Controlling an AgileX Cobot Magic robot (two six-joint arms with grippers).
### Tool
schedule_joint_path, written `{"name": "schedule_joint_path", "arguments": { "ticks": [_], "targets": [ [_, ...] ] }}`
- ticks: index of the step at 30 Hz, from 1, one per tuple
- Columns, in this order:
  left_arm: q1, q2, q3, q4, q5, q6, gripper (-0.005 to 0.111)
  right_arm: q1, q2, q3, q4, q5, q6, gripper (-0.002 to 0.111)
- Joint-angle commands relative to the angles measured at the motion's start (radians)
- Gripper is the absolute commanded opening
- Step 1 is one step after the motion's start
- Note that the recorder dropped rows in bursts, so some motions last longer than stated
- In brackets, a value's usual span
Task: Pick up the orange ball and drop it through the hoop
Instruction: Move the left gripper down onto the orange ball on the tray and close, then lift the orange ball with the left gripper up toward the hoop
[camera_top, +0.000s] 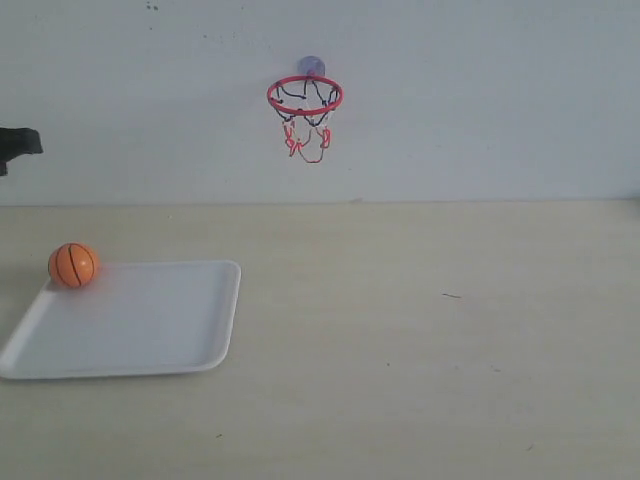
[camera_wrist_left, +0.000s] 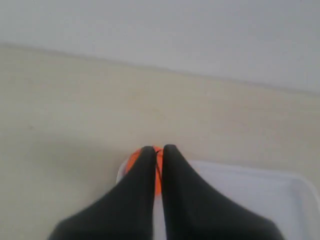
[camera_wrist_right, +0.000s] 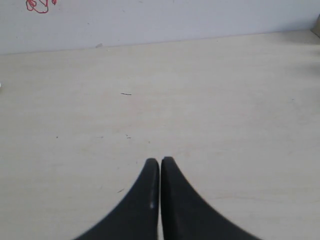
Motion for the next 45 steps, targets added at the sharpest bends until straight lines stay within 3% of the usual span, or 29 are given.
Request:
{"name": "schedule_joint_path", "arguments": {
  "ticks": [1, 5, 8, 14, 16, 27, 37, 45],
  "targets": [
    [0.028, 0.283, -0.431, 0.011, 0.529, 0.111, 0.004, 0.0, -0.005, -0.001, -0.007, -0.005, 0.002, 0.0],
    [0.026, 0.44, -0.682, 0.033, 0.709, 0.133, 0.005, 0.0, -0.005, -0.001, -0.007, -0.005, 0.002, 0.0],
    [0.022, 0.512, -0.779, 0.026, 0.747, 0.137, 0.019, 0.0, -0.005, -0.001, -0.007, -0.005, 0.002, 0.0],
    [0.013, 0.566, -0.809, 0.026, 0.763, 0.232, 0.083, 0.0, -0.005, -0.001, -0.007, -0.005, 0.002, 0.0],
    [0.011, 0.584, -0.809, 0.026, 0.763, 0.255, 0.091, 0.0, -0.005, -0.001, -0.007, -0.005, 0.002, 0.0],
    [0.011, 0.694, -0.809, -0.028, 0.844, 0.268, 0.092, 0.0, -0.005, -0.001, -0.007, -0.005, 0.002, 0.0],
    [0.011, 0.724, -0.809, -0.028, 0.748, 0.275, 0.086, 0.0, -0.005, -0.001, -0.007, -0.005, 0.002, 0.0],
    [0.011, 0.764, -0.809, -0.028, 0.756, 0.28, 0.085, 0.0, -0.005, -0.001, -0.007, -0.005, 0.002, 0.0]
  ]
}}
